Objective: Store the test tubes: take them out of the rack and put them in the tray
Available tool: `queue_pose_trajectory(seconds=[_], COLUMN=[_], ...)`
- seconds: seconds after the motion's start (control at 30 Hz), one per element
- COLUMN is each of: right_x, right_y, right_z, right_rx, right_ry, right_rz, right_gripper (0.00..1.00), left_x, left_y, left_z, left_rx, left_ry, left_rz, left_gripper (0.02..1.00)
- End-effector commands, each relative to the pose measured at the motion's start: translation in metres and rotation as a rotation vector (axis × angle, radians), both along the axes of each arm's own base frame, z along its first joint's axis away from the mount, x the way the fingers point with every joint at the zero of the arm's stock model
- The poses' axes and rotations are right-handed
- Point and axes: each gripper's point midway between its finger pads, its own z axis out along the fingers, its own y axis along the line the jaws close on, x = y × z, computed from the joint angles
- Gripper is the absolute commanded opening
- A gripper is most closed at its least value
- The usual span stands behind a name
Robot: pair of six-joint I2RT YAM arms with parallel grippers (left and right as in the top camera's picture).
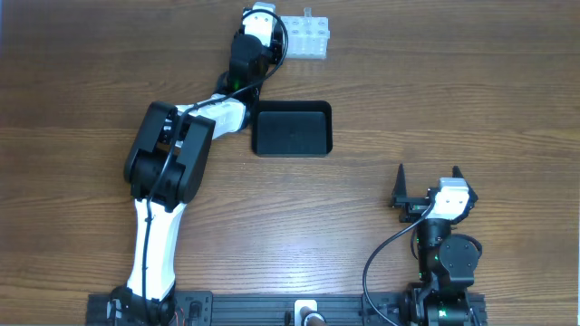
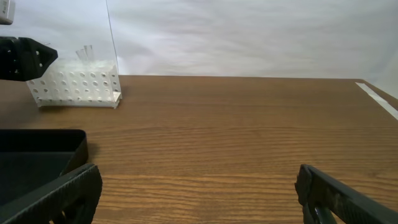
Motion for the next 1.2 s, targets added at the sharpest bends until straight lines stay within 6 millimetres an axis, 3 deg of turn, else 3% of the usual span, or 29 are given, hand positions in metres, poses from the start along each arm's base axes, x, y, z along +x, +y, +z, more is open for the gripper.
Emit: queue_pose_trajectory(seconds=[0.03, 1.2], right_x=[-0.0001, -0.0001], right_y=[0.0022, 0.0022], right_z=[-0.0018, -0.0018], right_rx=[-0.001, -0.001], right_ry=[0.001, 0.001], right_rz=[0.010, 0.010], right_gripper=[0.993, 0.993], left_x=[0.0011, 0.0011], left_y=[-0.0045, -0.0045], left_z=[-0.0101, -0.0098], left_rx=[0.019, 0.018], left_ry=[0.010, 0.010], left_rz=[-0.010, -0.010], left_gripper=[0.382, 0.161])
